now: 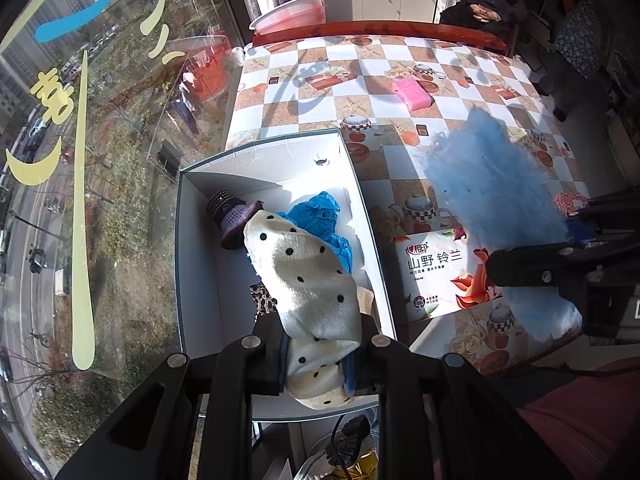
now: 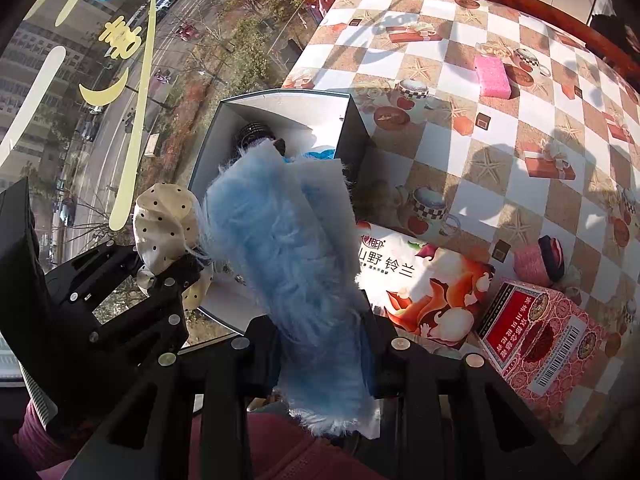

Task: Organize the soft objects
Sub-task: 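Carry the scrunchie and fluffy item over the white box with both grippers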

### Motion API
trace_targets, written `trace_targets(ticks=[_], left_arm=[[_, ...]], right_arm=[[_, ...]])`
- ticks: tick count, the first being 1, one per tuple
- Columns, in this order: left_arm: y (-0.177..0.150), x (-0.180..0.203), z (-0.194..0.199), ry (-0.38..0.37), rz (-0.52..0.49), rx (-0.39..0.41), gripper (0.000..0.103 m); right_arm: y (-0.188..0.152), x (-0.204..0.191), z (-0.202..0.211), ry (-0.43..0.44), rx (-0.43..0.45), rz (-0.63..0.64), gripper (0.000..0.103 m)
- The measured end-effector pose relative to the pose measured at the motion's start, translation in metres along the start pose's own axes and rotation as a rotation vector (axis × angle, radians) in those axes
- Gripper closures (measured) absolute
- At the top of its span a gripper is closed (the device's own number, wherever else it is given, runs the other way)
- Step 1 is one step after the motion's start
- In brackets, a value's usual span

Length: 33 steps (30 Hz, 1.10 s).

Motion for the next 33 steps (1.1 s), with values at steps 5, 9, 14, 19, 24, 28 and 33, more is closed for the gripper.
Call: trace_targets(ticks=[5,9,14,19,24,28,33], left_arm=[[0.000,0.001,0.001,0.000,-0.005,0.000,0.081],[-0.001,0.000,0.001,0.001,-0.002,-0.001,0.081],[-0.002,-0.002,0.000,0.001,0.008,-0.004,0.081],[-0.004,-0.005,-0.001,-0.002,0.024,-0.003,0.081],[-0.006,-0.014,-0.001,-0.008,0.058,0.004,0.081],[-0.010,-0.022,-0.004,-0.011,0.093,0.004,0.081],[-0.015,-0.031,-0.006,-0.005,0.127,0.003,0.081]], right_arm=[[0.000,0.000,0.001,-0.001,0.000,0.003,0.072],[-0.001,-0.002,0.001,-0.003,0.001,0.007,0.072],[-0.001,-0.005,0.001,-0.005,-0.001,0.018,0.072],[-0.001,-0.009,0.000,-0.010,-0.003,0.033,0.072],[0.000,-0.013,-0.002,-0.017,-0.005,0.053,0.072],[0.002,-0.018,-0.003,-0.030,-0.006,0.074,0.072],[0.004,-0.024,-0.004,-0.037,-0.005,0.093,0.072]])
Point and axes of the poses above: each gripper's, at about its wrist camera, not at the fingertips, and z roughly against the way its jaws point, x to its right, y to its top, the point moved 2 cm from there along -z, roughly the way its jaws point, and after that the axes turned 11 degrees about -y, right-handed, at the moved point
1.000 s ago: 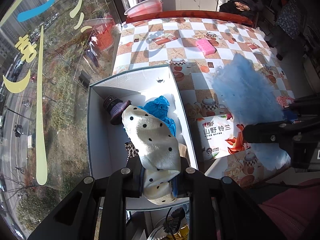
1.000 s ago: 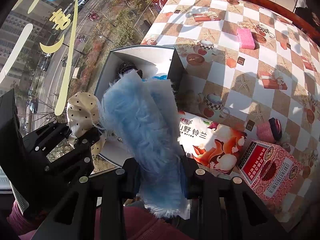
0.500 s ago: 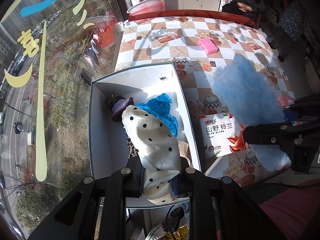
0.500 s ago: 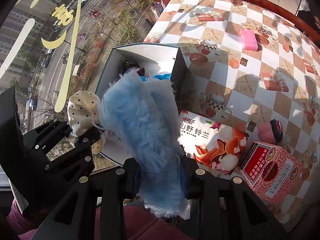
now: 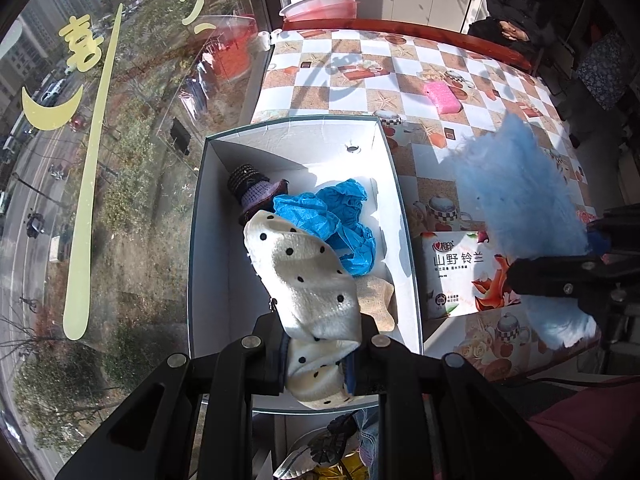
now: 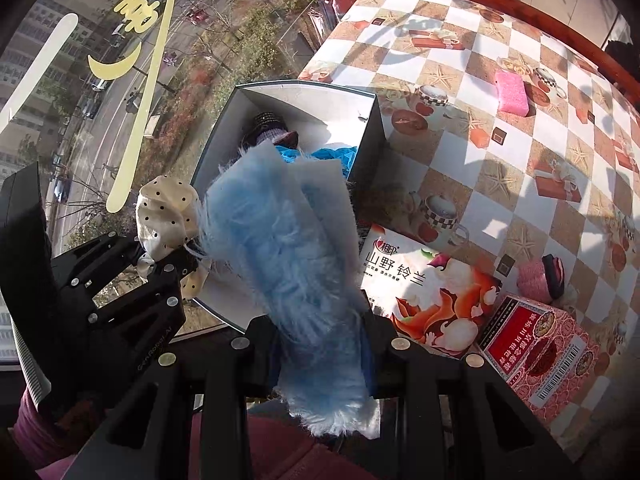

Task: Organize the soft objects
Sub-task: 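Carry the scrunchie and fluffy item over the white box with both grippers, then open the left gripper dropping the scrunchie while the right gripper drops the fluffy item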

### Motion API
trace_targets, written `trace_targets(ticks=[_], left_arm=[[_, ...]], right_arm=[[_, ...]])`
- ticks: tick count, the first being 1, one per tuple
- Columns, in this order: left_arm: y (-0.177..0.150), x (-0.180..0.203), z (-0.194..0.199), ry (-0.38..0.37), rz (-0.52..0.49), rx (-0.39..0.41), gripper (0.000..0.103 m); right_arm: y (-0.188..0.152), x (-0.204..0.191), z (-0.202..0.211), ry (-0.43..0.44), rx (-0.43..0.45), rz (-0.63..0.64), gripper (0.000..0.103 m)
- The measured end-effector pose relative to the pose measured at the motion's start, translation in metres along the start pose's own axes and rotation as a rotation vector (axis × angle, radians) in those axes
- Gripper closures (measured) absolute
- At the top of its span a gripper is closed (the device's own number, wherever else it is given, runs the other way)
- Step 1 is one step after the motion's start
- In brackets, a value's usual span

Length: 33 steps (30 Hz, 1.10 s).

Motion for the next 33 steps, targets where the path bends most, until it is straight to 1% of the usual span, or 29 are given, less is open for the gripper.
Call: trace_targets(ticks=[7,10,13,19,22,25,26,27,28,29,30,31,32,33], left_arm=[[-0.009,-0.014,-0.009,-0.001,0.056,-0.024,0.081],[-0.012,-0.019,-0.014,-0.010,0.085,-0.036,0.081],[-0.014,-0.023,-0.016,-0.011,0.107,-0.039,0.079],[-0.016,-0.028,-0.019,0.004,0.120,-0.038,0.077],[-0.017,-0.030,-0.020,0.012,0.125,-0.042,0.074],[-0.017,-0.032,-0.021,0.014,0.137,-0.041,0.066],[-0.018,-0.032,-0.021,0.015,0.139,-0.040,0.060],[-0.018,-0.033,-0.022,0.013,0.144,-0.037,0.053],[-0.018,-0.034,-0.022,0.008,0.153,-0.037,0.049],[-0.018,-0.035,-0.022,0.004,0.161,-0.037,0.040],[-0.019,-0.036,-0.022,0.005,0.168,-0.039,0.036],[-0.019,-0.037,-0.022,0.000,0.179,-0.042,0.028],[-0.019,-0.039,-0.022,-0.012,0.193,-0.037,0.022],[-0.019,-0.041,-0.020,-0.027,0.208,-0.023,0.020]], right_arm=[[0.010,-0.008,-0.003,0.001,0.005,0.009,0.072],[0.015,-0.016,-0.007,0.009,-0.008,0.017,0.072],[0.024,-0.026,-0.010,0.010,-0.015,0.036,0.071],[0.044,-0.046,-0.009,0.014,-0.002,0.072,0.071],[0.052,-0.052,-0.012,0.020,-0.008,0.073,0.071],[0.058,-0.056,-0.014,0.020,-0.012,0.078,0.071],[0.060,-0.058,-0.015,0.015,-0.011,0.084,0.071],[0.061,-0.059,-0.015,0.010,-0.012,0.091,0.066],[0.062,-0.060,-0.016,-0.003,-0.012,0.096,0.064],[0.063,-0.060,-0.017,-0.011,-0.014,0.099,0.060],[0.064,-0.060,-0.017,-0.009,-0.015,0.098,0.056],[0.065,-0.059,-0.017,-0.008,-0.018,0.094,0.055],[0.066,-0.057,-0.017,-0.013,-0.019,0.089,0.050],[0.067,-0.056,-0.017,-0.016,-0.019,0.083,0.042]])
Point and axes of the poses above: each gripper's, at about its wrist camera, not at the fingertips, and z roughly against the way its jaws point, x to its right, y to its top, the point moved 2 cm from there along -z, roughly the way its jaws point, and after that the axes turned 11 degrees about -y, right-handed, at the moved point
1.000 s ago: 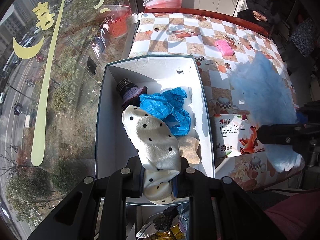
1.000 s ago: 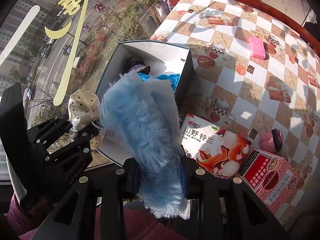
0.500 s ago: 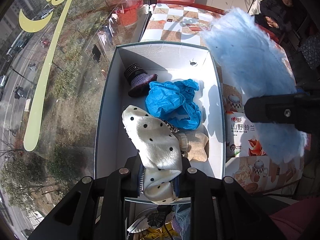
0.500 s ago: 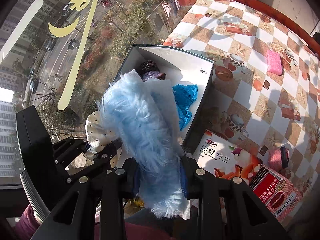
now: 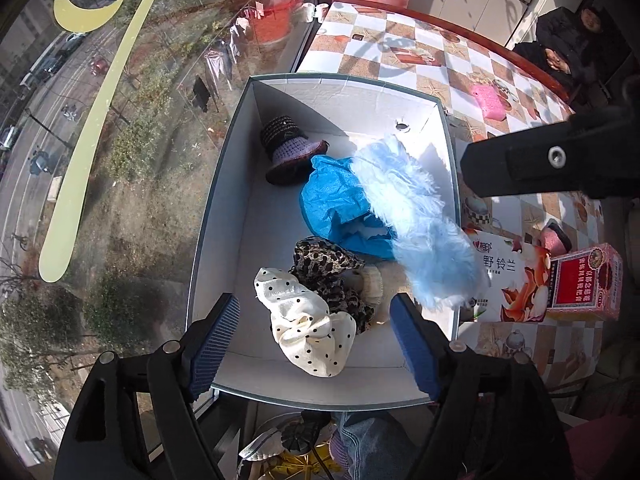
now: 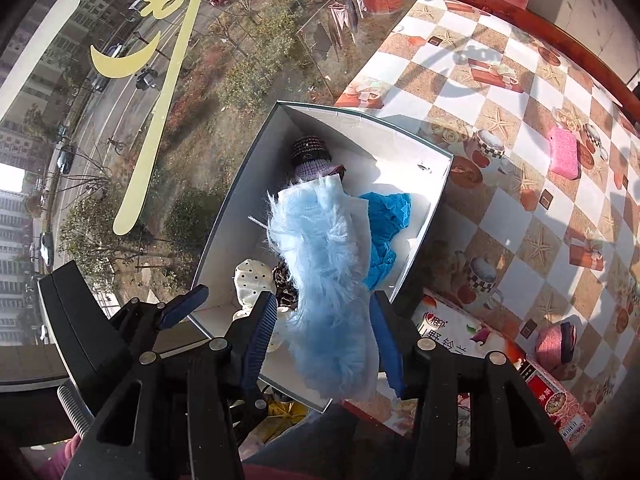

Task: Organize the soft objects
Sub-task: 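Open the left gripper dropping the scrunchie while the right gripper drops the fluffy item, then move both grippers from the box back to the remaining items on the table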

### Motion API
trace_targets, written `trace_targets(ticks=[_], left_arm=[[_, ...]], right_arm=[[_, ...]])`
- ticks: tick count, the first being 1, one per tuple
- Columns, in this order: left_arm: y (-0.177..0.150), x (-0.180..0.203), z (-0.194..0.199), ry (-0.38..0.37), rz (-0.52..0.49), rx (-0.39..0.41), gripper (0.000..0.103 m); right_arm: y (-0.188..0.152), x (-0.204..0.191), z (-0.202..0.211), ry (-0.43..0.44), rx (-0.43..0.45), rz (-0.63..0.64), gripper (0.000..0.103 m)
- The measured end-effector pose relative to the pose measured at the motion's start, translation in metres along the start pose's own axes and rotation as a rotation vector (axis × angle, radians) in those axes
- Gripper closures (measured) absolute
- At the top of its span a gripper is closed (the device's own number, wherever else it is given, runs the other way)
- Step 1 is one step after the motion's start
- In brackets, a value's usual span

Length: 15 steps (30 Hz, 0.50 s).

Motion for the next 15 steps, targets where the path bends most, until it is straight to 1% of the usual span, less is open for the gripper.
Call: trace_targets(ticks=[1,2,3,5,8,10,12,15], left_arm=[[0.000,-0.002,0.001,-0.015,0.012,0.013,0.018],[0.001,-0.003,0.002,-0.026,0.024,0.020,0.013],[0.001,-0.004,0.002,-0.032,0.036,0.023,0.012],[0.002,-0.007,0.003,-0.052,0.062,0.027,0.012],[0.007,-0.007,0.008,-0.112,0.088,0.053,0.012],[0.012,-0.001,0.013,-0.139,0.080,0.072,0.012],[0.019,0.006,0.017,-0.150,0.063,0.082,0.012],[0.033,0.023,0.019,-0.176,0.031,0.089,0.012]], right_arm=[[0.001,0.002,0.000,0.003,0.000,-0.006,0.037],[0.002,0.005,0.001,0.012,-0.002,-0.016,0.026],[0.002,0.008,0.001,0.025,-0.005,-0.026,0.013],[0.002,0.015,0.004,0.034,-0.007,-0.050,0.003],[0.002,0.032,0.010,0.052,-0.024,-0.090,0.003],[-0.001,0.050,0.015,0.057,-0.041,-0.121,0.003],[-0.005,0.073,0.024,0.056,-0.053,-0.158,0.003],[-0.014,0.115,0.037,0.024,-0.069,-0.223,0.003]])
Point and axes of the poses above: each gripper's, at about its wrist camera, not at the fingertips, and z roughly against the way its jaws point, x to its right, y to its top, the point moved 2 cm from there along -z, roughly the way its jaws point, and after that the axes turned 11 degrees about -y, right-handed, at the moved point
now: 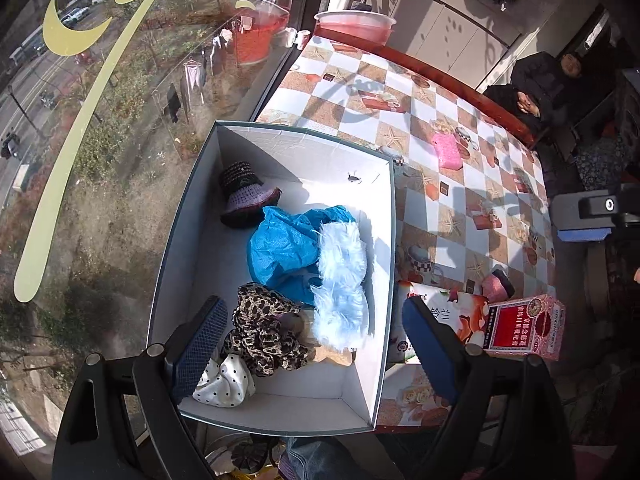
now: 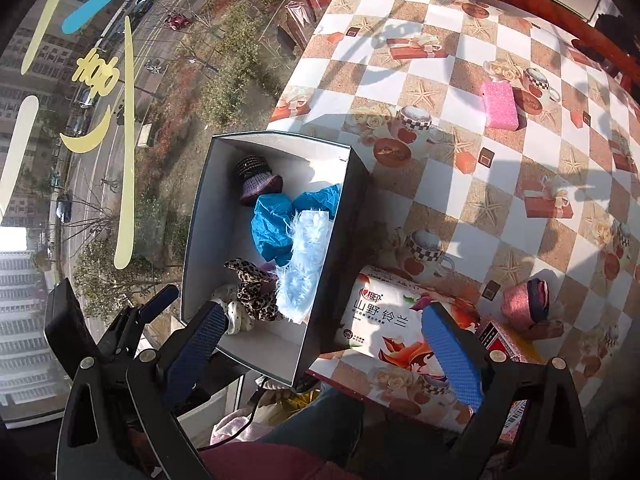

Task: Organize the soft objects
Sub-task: 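Move both grippers from the box back to the remaining items on the table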

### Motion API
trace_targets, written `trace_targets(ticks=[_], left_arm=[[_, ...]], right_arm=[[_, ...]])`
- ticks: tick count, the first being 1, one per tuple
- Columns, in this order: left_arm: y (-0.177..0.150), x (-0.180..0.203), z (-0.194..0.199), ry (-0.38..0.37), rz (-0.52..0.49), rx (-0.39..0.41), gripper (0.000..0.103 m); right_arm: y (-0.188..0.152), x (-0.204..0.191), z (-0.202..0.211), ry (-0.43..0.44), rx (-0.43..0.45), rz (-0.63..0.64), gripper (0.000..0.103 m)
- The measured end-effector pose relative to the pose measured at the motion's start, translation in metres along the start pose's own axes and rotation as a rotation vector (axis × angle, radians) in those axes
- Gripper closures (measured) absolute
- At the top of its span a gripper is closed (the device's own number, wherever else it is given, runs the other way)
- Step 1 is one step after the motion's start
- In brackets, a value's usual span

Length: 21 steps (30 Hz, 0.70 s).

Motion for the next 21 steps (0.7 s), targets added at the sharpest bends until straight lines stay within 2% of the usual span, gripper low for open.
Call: trace_targets(ticks=[4,8,14,17,21], left_arm=[[0.015,0.027,-0.008,-0.048,-0.028,-0.024,0.012],[0.026,0.056,-0.026,-0.093,-0.038,-0.071,0.012],[0.041,0.094,-0.066,-0.121,-0.019,-0.170,0.012],[0.051,0.108,-0.088,-0.121,0.002,-0.210,0.012],[0.072,0.127,-0.116,-0.069,-0.018,-0.233,0.012]], right_arm=[[0.000,0.066,0.016,-0.024,-0.011,-0.108,0.003],[-0.005,0.131,0.008,-0.076,-0.063,-0.197,0.003],[-0.016,0.204,-0.058,-0.074,-0.229,-0.289,0.003],[-0.014,0.218,-0.095,-0.047,-0.298,-0.279,0.003],[-0.007,0.225,-0.140,-0.015,-0.375,-0.239,0.003]])
Point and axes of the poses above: each gripper's, at about its wrist camera, not at the fingertips, and z roughly against the way its jaws point, x to its right, y to its top, the point moved 2 cm from there along -z, roughly the way its jaws point, and after that the axes turned 11 degrees about -y, right-handed, at the moved point
